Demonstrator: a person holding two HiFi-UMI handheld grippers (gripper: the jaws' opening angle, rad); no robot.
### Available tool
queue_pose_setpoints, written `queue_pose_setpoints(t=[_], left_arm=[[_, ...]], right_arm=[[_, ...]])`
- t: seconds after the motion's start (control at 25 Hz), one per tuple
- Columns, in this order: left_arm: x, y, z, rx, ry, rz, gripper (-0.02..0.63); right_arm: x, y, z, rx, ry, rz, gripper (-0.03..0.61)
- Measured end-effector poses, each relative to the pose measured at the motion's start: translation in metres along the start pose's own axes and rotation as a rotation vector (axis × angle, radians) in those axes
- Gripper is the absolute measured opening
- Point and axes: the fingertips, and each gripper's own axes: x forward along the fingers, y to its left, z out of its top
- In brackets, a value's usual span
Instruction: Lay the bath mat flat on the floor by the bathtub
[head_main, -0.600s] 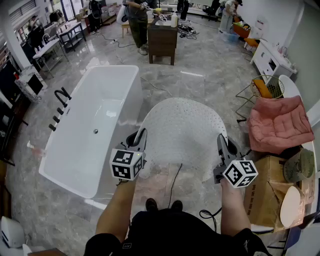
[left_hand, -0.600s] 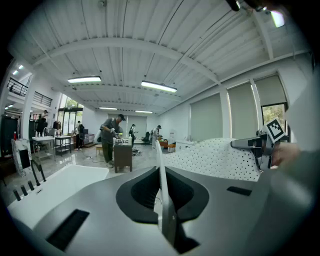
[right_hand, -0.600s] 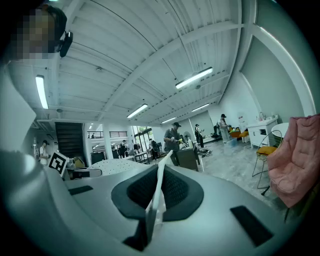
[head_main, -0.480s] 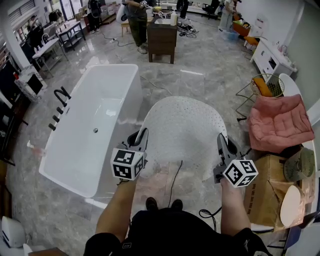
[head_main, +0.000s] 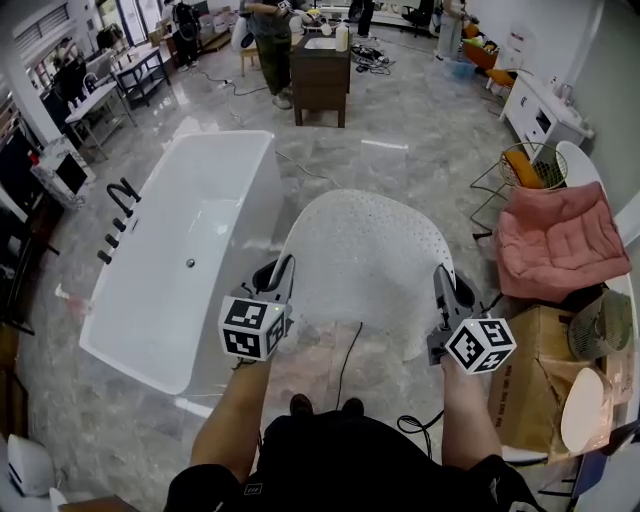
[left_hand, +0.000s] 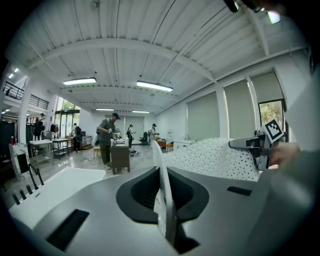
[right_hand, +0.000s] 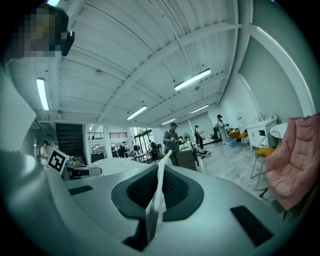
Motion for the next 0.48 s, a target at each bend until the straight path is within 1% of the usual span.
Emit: queue_pose_setpoints(t=[0.12, 0.24, 0.48], left_arm=[[0.004, -0.019, 0.004, -0.001, -0.006, -0.004, 0.018], [0.011, -0.038, 0.007, 0.005, -0.012, -0.018, 0.018], [0.023, -0.063, 0.011, 0.011, -0.013, -0.039, 0.018]], right_arm=[[-0.012, -0.007, 0.005, -0.048, 0.003, 0.020, 0.021], [-0.023, -0.017, 0.009, -0.063, -0.002, 0.029, 0.023], [-0.036, -0.044, 0.011, -0.007, -0.007, 0.004, 0.023]])
